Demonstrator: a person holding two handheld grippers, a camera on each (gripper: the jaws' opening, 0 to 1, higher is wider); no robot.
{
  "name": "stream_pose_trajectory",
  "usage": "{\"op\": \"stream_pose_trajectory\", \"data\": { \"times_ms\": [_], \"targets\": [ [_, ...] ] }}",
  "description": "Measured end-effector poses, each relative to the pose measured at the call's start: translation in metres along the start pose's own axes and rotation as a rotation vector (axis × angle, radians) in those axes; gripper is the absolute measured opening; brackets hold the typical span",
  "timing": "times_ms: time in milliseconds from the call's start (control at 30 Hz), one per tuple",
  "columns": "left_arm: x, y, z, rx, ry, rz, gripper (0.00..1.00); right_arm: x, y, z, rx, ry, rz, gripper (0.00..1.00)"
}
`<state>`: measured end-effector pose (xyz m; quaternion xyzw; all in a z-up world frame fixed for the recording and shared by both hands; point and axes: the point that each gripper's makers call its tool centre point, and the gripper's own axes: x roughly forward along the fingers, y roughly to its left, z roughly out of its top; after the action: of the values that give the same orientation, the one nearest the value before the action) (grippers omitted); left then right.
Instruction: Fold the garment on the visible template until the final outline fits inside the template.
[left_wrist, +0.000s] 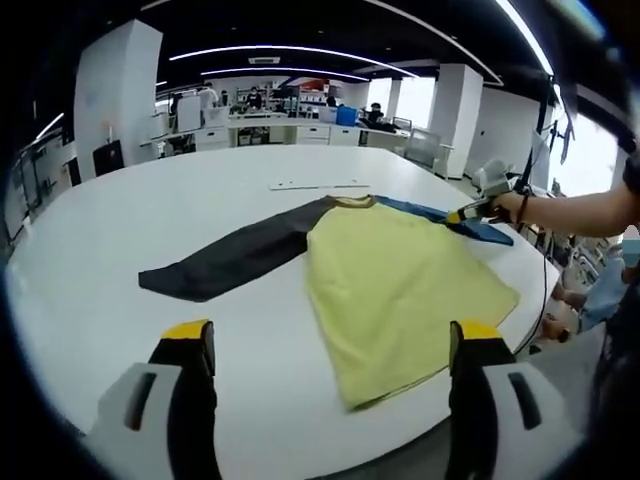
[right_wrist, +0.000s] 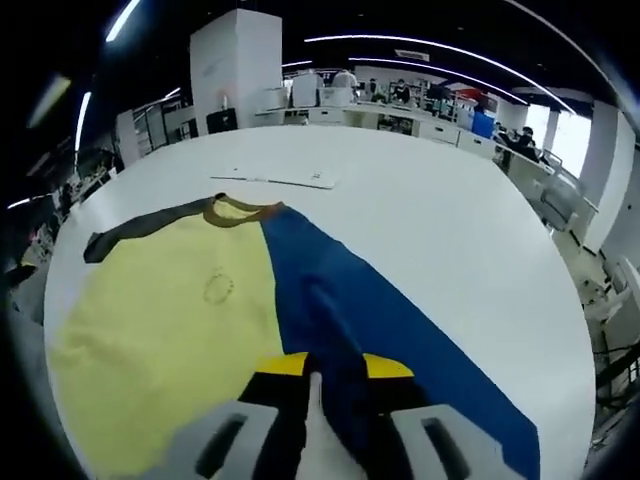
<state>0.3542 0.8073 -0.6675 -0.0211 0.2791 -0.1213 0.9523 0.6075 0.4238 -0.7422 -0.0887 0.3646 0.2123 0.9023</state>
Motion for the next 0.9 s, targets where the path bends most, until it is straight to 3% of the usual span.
{"op": "stream_pose_trajectory", "data": {
  "times_ms": [100,333,700,900],
  "targets": [
    [-0.001,-0.002,0.005,0.016,-0.023,0.0,0.98,-0.012,-0.014,0.0,0.029,0.008,-0.044,0.39],
    [-0.003,0.0,0.014,0.03,-0.057,-0.005,0.99,-0.036,-0.042,-0.011,0.092,0.027,-0.095,0.48],
    [-0.004,-0.009,0.008,0.034,-0.03,-0.013,0.99,-0.072,-0.093,-0.056,0.209,0.095,-0.208,0.49],
    [-0.005,-0.009,0.01,0.037,-0.035,-0.014,0.99,-0.09,-0.111,-0.079,0.276,0.121,-0.262,0.48]
  ]
}}
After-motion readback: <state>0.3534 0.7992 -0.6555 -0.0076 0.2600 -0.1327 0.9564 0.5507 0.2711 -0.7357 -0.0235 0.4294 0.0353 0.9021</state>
